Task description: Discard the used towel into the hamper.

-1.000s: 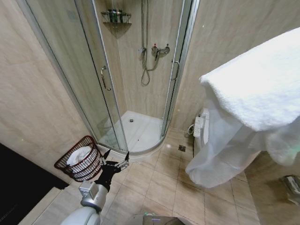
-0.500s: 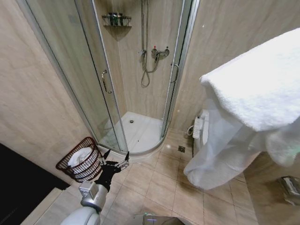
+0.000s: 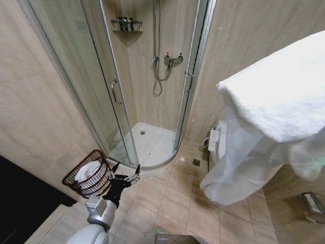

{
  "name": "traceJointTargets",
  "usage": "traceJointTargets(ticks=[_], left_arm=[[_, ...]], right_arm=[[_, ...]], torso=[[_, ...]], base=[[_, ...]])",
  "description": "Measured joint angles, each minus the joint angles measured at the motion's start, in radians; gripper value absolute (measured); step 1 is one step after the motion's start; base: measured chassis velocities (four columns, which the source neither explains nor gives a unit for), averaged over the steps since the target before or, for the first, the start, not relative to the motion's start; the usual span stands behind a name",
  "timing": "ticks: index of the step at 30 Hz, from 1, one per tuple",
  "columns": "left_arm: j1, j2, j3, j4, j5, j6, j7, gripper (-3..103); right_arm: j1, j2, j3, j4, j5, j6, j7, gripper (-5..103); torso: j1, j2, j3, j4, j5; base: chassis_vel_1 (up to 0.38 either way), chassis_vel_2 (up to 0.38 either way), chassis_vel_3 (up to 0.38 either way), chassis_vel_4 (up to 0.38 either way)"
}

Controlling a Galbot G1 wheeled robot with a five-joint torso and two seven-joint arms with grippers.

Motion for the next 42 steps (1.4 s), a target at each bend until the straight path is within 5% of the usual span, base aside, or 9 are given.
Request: traceJointTargets(ticks=[9, 42], left_arm=[[0.000, 0.000, 0.000, 0.000, 0.000, 0.000, 0.000, 100], [0.000, 0.000, 0.000, 0.000, 0.000, 0.000, 0.000, 100]], right_arm=[[-0.003, 0.008, 0.002, 0.000, 0.004, 0.000, 0.000, 7], [-0.001, 0.009, -0.026, 0.000, 0.021, -0.001, 0.014, 7]], torso=[[0.015, 0.034, 0.019, 0.0000, 0.0000], [0.010, 0.022, 0.013, 0.0000, 0.0000]], base=[[0.000, 0.000, 0.000, 0.000], [0.002, 0.002, 0.003, 0.002]])
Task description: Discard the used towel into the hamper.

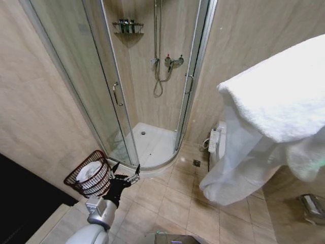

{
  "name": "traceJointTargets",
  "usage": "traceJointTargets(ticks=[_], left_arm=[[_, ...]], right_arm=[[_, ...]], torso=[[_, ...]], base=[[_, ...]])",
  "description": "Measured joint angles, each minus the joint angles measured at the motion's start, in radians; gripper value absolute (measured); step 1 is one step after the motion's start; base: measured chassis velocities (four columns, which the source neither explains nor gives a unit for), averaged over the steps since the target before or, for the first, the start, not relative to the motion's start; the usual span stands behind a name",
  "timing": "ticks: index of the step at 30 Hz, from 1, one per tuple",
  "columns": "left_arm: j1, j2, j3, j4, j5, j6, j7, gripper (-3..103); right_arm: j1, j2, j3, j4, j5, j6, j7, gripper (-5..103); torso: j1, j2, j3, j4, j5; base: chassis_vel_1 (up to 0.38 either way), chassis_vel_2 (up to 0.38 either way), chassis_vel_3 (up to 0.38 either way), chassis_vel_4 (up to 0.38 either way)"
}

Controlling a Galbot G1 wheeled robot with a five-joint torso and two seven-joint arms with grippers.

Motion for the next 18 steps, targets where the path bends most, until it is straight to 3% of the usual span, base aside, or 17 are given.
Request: traceJointTargets(ticks=[18], left_arm=[[0.000, 0.000, 0.000, 0.000, 0.000, 0.000, 0.000, 100]], right_arm=[[0.028, -0.019, 0.003, 0.000, 0.025, 0.031, 0.007, 7]], torso=[[-0.001, -0.002, -0.001, 0.0001, 0.0000]], base=[[0.077, 0.082, 0.087, 0.084]])
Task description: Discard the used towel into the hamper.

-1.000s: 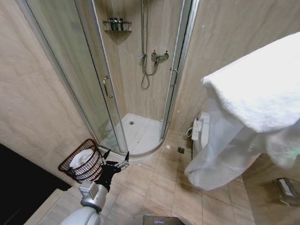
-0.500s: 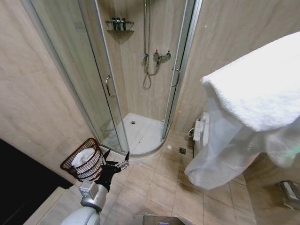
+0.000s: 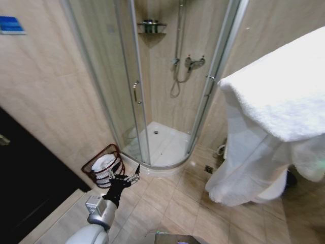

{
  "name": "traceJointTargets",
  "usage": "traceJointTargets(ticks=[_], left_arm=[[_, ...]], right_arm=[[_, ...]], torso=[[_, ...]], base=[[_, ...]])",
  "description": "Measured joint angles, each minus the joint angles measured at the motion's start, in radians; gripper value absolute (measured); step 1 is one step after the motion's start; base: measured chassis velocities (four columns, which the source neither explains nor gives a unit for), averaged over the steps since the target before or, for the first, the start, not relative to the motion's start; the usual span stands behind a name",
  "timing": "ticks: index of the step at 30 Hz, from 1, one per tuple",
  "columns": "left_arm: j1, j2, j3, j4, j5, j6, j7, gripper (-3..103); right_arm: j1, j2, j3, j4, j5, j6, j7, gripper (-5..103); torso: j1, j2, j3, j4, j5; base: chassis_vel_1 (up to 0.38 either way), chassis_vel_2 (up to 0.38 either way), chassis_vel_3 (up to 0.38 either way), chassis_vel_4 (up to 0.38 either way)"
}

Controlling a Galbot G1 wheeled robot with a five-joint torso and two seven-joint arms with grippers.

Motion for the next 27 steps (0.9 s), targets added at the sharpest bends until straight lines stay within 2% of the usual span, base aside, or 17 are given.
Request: traceJointTargets(ticks=[27], left_arm=[[0.000, 0.000, 0.000, 0.000, 0.000, 0.000, 0.000, 100]], right_arm=[[0.003, 0.003, 0.003, 0.000, 0.025, 0.011, -0.020, 7]], torso=[[0.000, -0.001, -0.001, -0.0001, 0.0001]], base=[[0.117, 0.124, 0.122, 0.126]])
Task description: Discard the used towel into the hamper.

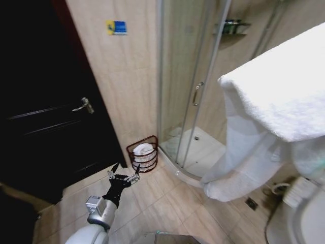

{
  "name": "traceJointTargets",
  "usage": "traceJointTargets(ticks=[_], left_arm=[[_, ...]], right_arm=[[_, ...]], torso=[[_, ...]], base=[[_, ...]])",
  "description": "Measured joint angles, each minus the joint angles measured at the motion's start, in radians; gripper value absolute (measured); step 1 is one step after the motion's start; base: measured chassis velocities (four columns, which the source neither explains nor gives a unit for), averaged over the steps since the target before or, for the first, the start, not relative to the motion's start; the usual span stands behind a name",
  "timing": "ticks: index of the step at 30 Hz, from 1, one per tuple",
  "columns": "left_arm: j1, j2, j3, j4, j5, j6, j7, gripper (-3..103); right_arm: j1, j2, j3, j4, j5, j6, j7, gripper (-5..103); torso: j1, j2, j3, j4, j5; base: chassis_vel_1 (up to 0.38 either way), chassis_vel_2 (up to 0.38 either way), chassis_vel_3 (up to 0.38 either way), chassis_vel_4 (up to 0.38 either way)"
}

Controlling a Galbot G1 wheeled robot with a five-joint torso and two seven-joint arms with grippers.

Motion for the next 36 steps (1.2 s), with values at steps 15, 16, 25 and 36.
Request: traceJointTargets(ticks=[15, 16, 25, 36], left_arm=[[0.000, 0.000, 0.000, 0.000, 0.000, 0.000, 0.000, 100], [0.000, 0.000, 0.000, 0.000, 0.000, 0.000, 0.000, 100], [0.000, 0.000, 0.000, 0.000, 0.000, 0.000, 0.000, 100], [0.000, 0.000, 0.000, 0.000, 0.000, 0.000, 0.000, 100]], right_arm=[[-0.002, 0.006, -0.001, 0.000, 0.004, 0.001, -0.008, 7], [-0.002, 0.006, 0.000, 0.000, 0.004, 0.001, -0.008, 7], [0.000, 0.007, 0.003, 0.000, 0.001, -0.001, -0.019, 7], [0.007, 0.011, -0.002, 0.000, -0.008, -0.011, -0.024, 7]], torso=[[0.000, 0.000, 0.000, -0.0001, -0.0001], [0.000, 0.000, 0.000, 0.0000, 0.0000], [0.000, 0.000, 0.000, 0.0006, -0.0003], [0.000, 0.000, 0.000, -0.0001, -0.0001]], base=[[0.124, 0.126, 0.121, 0.132], [0.106, 0.121, 0.115, 0.136], [0.098, 0.107, 0.106, 0.106], [0.002, 0.004, 0.005, 0.004]])
